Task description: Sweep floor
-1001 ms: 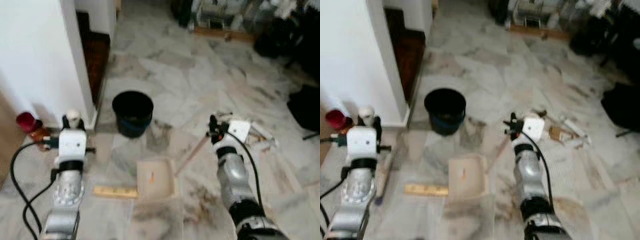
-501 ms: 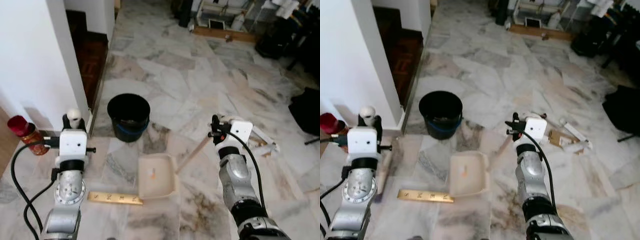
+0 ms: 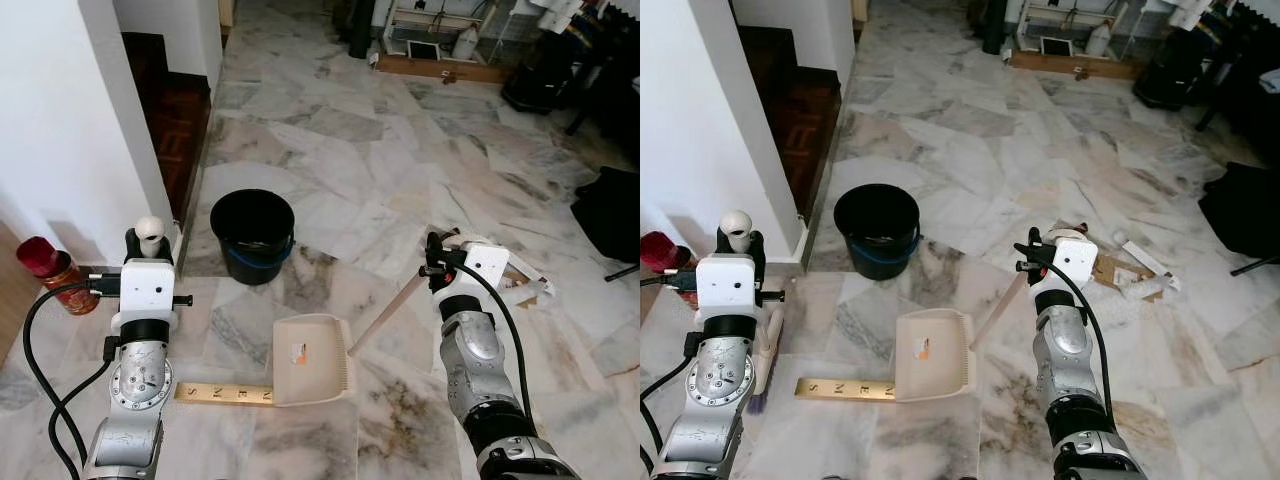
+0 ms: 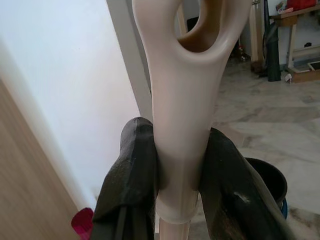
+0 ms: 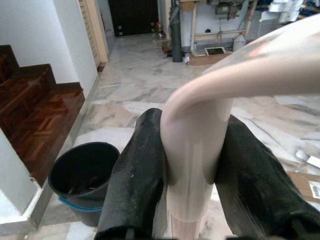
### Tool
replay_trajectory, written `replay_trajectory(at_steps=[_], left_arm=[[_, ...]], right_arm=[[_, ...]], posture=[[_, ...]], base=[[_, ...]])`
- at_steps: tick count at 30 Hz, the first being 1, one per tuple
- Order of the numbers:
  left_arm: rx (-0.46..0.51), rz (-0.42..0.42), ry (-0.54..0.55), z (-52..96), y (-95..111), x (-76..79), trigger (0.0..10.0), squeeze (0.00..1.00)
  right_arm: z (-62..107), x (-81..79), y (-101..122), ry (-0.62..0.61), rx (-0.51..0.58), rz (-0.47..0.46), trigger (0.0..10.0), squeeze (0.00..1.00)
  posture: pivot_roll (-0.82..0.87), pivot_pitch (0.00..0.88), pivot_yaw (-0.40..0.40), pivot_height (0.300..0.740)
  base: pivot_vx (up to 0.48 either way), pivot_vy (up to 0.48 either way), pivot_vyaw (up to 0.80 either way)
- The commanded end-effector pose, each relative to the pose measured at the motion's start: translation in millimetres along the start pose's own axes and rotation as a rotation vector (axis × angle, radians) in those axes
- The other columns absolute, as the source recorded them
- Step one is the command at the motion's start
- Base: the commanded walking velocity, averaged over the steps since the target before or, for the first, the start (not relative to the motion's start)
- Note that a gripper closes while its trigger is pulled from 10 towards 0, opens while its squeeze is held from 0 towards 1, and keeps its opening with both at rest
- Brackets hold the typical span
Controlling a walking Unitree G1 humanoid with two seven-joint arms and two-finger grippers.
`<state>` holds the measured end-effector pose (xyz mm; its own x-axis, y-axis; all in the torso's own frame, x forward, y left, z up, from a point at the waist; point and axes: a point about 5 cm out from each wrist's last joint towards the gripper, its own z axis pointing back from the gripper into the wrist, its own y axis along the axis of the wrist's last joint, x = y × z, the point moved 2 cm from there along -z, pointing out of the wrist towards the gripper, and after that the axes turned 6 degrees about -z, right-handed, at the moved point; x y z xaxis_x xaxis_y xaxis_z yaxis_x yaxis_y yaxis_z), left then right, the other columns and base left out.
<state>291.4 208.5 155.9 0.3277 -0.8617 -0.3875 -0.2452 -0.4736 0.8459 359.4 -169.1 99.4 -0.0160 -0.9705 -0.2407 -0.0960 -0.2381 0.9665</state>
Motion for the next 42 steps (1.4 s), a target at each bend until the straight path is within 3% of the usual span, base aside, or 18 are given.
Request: replay_trajectory(at_steps=[1,9,16,20,42], left_arm=[[0.047,-0.004,0.006,-2.8,9.6,-0.6,10.0,0.0],[0.047,-0.007,0.004,-2.3,8.6,-0.5,10.0,0.0],[0.039,-0.023,0.002,-2.2,4.9,-4.5,10.0,0.0],[0.04,-0.029,0.0,-2.4,4.6,-6.6,10.0,0.0],[0.034,-0.046,-0.007,2.9,4.0,-13.1,10.0,0.0]], right_arm=[[-3.2,2.3,12.6,-0.005,0.052,-0.001,10.0,0.0],[0.3,10.2,9.0,-0.021,0.043,0.018,10.0,0.0],[4.5,19.3,4.9,-0.027,0.03,0.111,10.0,0.0],[9.3,24.1,-3.1,-0.043,0.003,0.12,10.0,0.0],[19.3,27.8,-24.0,-0.068,-0.053,0.153,10.0,0.0]], posture=[[0.15,0.14,-0.131,0.74],[0.15,0.142,-0.131,0.74],[0.14,0.15,-0.128,0.74],[0.14,0.156,-0.128,0.74],[0.16,0.185,-0.119,0.74]], base=[[0.0,0.0,0.0],[0.0,0.0,0.0],[0.0,0.0,0.0],[0.0,0.0,0.0],[0.0,0.0,0.0]])
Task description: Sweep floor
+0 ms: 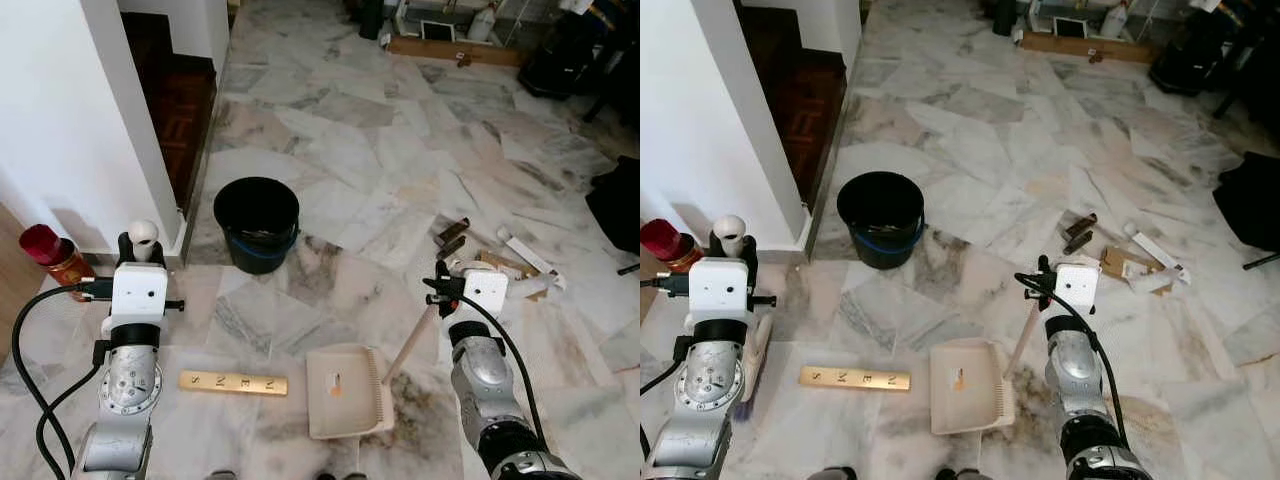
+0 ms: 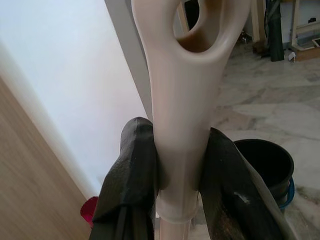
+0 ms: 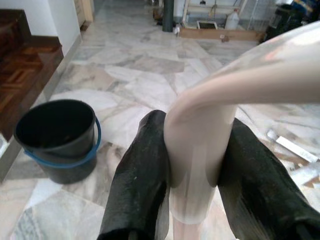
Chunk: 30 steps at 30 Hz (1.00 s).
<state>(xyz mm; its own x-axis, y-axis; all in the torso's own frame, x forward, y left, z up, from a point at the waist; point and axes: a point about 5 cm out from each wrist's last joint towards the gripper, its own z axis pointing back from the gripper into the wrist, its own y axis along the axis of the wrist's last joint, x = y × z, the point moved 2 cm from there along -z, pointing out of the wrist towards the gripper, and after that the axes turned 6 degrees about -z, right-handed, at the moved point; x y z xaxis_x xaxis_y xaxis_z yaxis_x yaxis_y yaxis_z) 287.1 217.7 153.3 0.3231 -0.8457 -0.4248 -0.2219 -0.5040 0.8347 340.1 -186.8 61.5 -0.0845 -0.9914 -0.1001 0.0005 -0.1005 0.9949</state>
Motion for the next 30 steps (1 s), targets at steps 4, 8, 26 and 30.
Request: replay_trajectory(at_steps=[4,8,26,30], left_arm=[[0.044,-0.01,0.004,-0.4,8.8,-5.5,10.0,0.0],[0.029,-0.008,-0.016,-0.4,5.2,-6.2,10.0,0.0],[-0.191,0.247,-0.148,4.3,-29.6,-0.6,10.0,0.0],[-0.197,0.245,-0.167,4.5,-30.4,0.1,10.0,0.0]], right_arm=[[-1.4,0.5,3.3,-0.005,0.029,0.028,10.0,0.0],[1.9,-3.4,-5.3,0.007,-0.004,0.026,10.0,0.0],[12.8,-2.6,-24.5,-0.005,-0.066,0.052,10.0,0.0],[13.3,-5.6,-25.9,0.006,-0.069,0.059,10.0,0.0]], posture=[[0.17,0.189,-0.117,0.74],[0.17,0.191,-0.115,0.74],[0.19,0.195,-0.11,0.74],[0.19,0.195,-0.11,0.74]], base=[[0.0,0.0,0.0],[0.0,0.0,0.0],[0.0,0.0,0.0],[0.0,0.0,0.0]])
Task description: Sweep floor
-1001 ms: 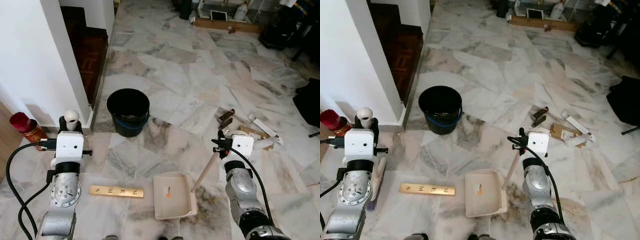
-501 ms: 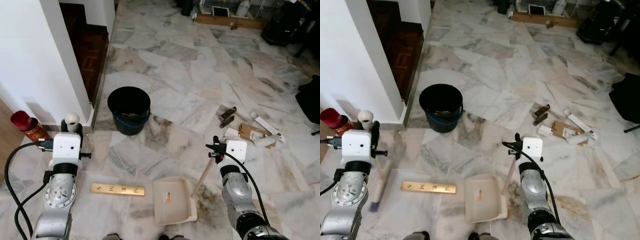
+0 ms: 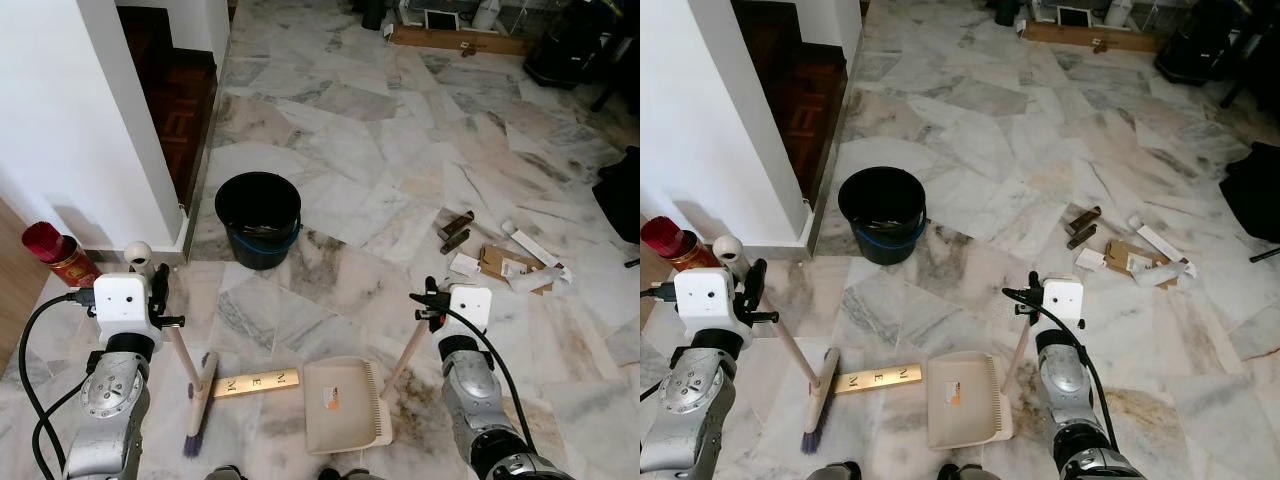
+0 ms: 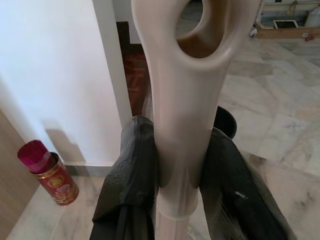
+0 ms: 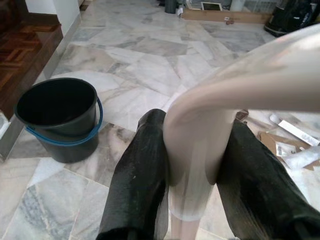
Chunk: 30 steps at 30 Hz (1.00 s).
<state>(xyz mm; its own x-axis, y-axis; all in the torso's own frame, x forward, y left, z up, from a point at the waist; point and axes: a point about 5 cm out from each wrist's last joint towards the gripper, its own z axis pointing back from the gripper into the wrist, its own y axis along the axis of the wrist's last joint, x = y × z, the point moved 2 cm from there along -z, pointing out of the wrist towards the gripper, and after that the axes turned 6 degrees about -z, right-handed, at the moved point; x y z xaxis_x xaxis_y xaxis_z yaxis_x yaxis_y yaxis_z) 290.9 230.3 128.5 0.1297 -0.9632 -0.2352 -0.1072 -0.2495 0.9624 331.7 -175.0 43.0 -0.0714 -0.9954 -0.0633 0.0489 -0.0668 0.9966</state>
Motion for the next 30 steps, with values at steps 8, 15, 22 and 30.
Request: replay_trajectory(at_steps=[8,15,22,30], left_arm=[[0.089,-0.115,0.136,-3.3,21.3,-32.6,10.0,0.0],[0.115,-0.221,0.177,-4.3,30.4,-47.2,10.0,0.0],[-0.007,-0.247,0.067,-0.9,1.3,-30.6,10.0,0.0],[-0.081,-0.201,-0.076,0.1,-17.8,1.4,10.0,0.0]], right_arm=[[1.4,0.1,-1.6,0.003,0.002,0.029,10.0,0.0],[-0.6,2.7,3.4,-0.007,0.028,0.035,10.0,0.0],[-1.1,1.8,5.0,-0.007,0.038,0.032,10.0,0.0],[-1.3,1.6,6.8,-0.006,0.051,0.028,10.0,0.0]], posture=[[0.19,0.201,-0.11,0.74],[0.2,0.201,-0.108,0.74],[0.2,0.206,-0.106,0.74],[0.19,0.214,-0.102,0.74]], base=[[0.0,0.0,0.0],[0.0,0.0,0.0],[0.0,0.0,0.0],[0.0,0.0,0.0]])
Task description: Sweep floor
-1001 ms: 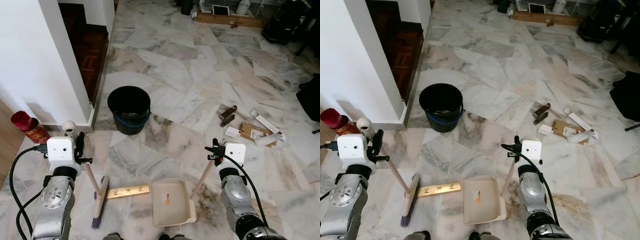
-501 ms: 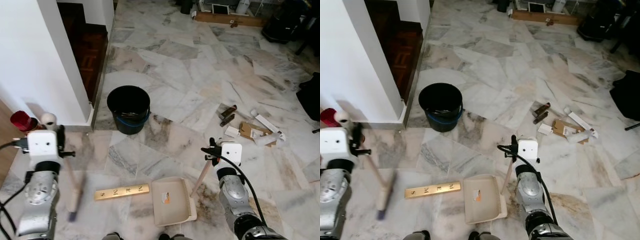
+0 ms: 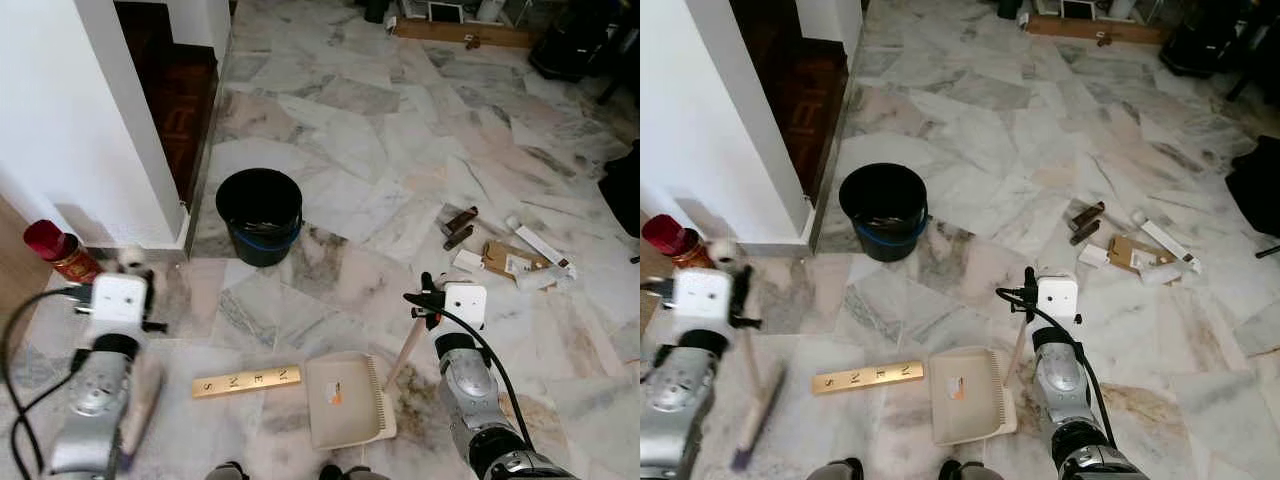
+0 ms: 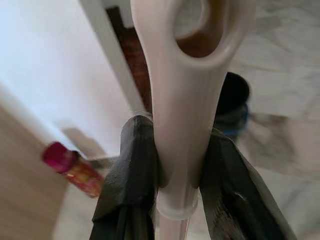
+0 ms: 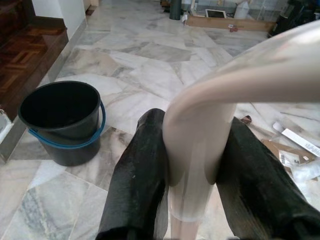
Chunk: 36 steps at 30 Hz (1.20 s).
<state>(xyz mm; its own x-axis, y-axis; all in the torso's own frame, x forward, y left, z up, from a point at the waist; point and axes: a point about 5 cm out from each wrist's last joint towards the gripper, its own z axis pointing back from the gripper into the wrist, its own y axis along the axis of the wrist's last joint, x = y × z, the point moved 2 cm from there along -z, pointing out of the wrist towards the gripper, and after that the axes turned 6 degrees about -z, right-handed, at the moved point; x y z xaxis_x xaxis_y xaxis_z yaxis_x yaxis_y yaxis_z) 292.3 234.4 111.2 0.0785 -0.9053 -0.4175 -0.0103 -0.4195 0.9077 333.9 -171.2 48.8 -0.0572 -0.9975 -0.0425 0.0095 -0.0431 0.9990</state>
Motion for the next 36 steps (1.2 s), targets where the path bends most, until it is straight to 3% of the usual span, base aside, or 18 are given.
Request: replay_trajectory(at_steps=[1,14,36], left_arm=[[0.006,0.002,-0.022,-2.3,1.7,5.2,10.0,0.0],[0.021,0.084,-0.041,-8.0,6.5,11.7,10.0,0.0],[0.085,0.219,-0.01,-24.3,28.7,10.1,10.0,0.0]], right_arm=[[0.5,6.2,1.1,-0.019,0.011,0.008,10.0,0.0],[0.5,6.2,1.2,-0.001,0.01,0.009,10.0,0.0],[-9.6,-11.4,15.5,0.083,0.054,-0.005,10.0,0.0]], posture=[[0.19,0.214,-0.102,0.74],[0.18,0.209,-0.103,0.74],[0.18,0.199,-0.108,0.74]], base=[[0.0,0.0,0.0],[0.0,0.0,0.0],[0.0,0.0,0.0]])
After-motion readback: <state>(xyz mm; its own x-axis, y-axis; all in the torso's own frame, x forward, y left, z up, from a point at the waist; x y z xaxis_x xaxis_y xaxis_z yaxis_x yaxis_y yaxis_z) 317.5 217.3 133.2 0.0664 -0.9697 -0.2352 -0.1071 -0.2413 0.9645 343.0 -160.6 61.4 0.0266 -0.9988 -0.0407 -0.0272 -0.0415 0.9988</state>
